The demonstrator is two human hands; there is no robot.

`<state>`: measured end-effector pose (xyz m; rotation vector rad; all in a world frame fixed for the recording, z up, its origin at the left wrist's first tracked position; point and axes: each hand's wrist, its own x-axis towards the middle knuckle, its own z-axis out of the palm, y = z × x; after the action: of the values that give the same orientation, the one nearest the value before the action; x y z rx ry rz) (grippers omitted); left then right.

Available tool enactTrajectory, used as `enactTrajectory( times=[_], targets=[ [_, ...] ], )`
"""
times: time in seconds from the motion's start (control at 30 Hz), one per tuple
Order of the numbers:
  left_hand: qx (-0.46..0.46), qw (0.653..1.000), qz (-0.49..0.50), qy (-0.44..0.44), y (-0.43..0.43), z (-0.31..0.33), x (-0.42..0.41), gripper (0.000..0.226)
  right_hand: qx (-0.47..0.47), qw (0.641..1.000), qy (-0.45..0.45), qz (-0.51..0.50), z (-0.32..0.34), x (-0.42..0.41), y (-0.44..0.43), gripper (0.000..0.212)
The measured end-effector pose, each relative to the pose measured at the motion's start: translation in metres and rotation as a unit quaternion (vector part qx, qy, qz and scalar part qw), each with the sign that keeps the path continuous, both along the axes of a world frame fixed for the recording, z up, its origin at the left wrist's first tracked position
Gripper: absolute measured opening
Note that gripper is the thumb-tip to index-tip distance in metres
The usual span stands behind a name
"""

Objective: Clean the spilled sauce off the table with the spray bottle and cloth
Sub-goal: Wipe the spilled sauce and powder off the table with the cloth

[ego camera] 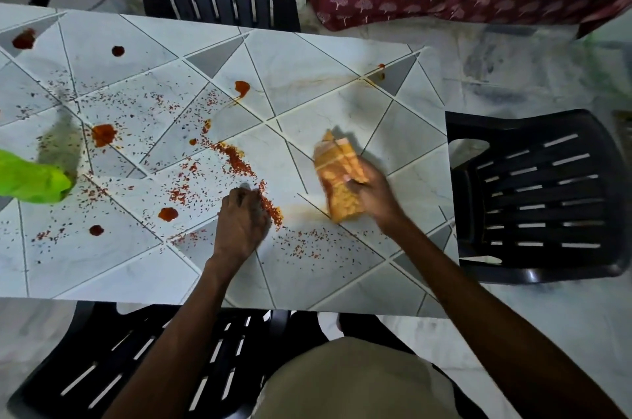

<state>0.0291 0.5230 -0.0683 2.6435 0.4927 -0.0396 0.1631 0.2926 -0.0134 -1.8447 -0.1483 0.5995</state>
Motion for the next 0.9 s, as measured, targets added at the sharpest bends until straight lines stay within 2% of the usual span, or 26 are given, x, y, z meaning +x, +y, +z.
enactTrajectory(
  times=[0.17,0.33,0.47,0.6,0.73,0.83,0.9],
  targets=[
    [-0.009,1.0,-0.013,-0.018,0.001,-0.007,-0.004,0.047,-0.07,0.994,-0.005,-0.083,0.005,0.008,-0.084,0.023],
    [-0.002,1.0,-0.009,-0.017,-0.002,-0.003,-0.005,0.047,-0.152,0.986,0.004,-0.07,-0.024,-0.018,-0.11,0.026],
    [-0.001,1.0,-0.01,-0.03,-0.004,0.003,-0.012,0.04,-0.103,0.992,0.048,-0.046,-0.03,-0.052,-0.054,0.049],
    [-0.018,1.0,0.016,-0.009,0.005,-0.001,-0.02,0.037,-0.047,0.997,0.035,0.04,-0.034,-0.072,0.036,0.044],
    [-0.027,0.999,0.023,-0.008,0.017,-0.002,-0.028,0.036,-0.04,0.994,0.056,0.083,-0.052,-0.076,0.103,0.044],
    [0.014,0.998,-0.024,-0.053,0.018,0.008,-0.033,0.029,-0.023,0.992,0.091,0.089,-0.049,-0.073,0.119,0.047],
    [0.047,0.992,-0.065,-0.095,0.014,0.015,-0.036,0.028,-0.01,0.994,0.078,0.079,-0.043,-0.073,0.106,0.041]
  ],
)
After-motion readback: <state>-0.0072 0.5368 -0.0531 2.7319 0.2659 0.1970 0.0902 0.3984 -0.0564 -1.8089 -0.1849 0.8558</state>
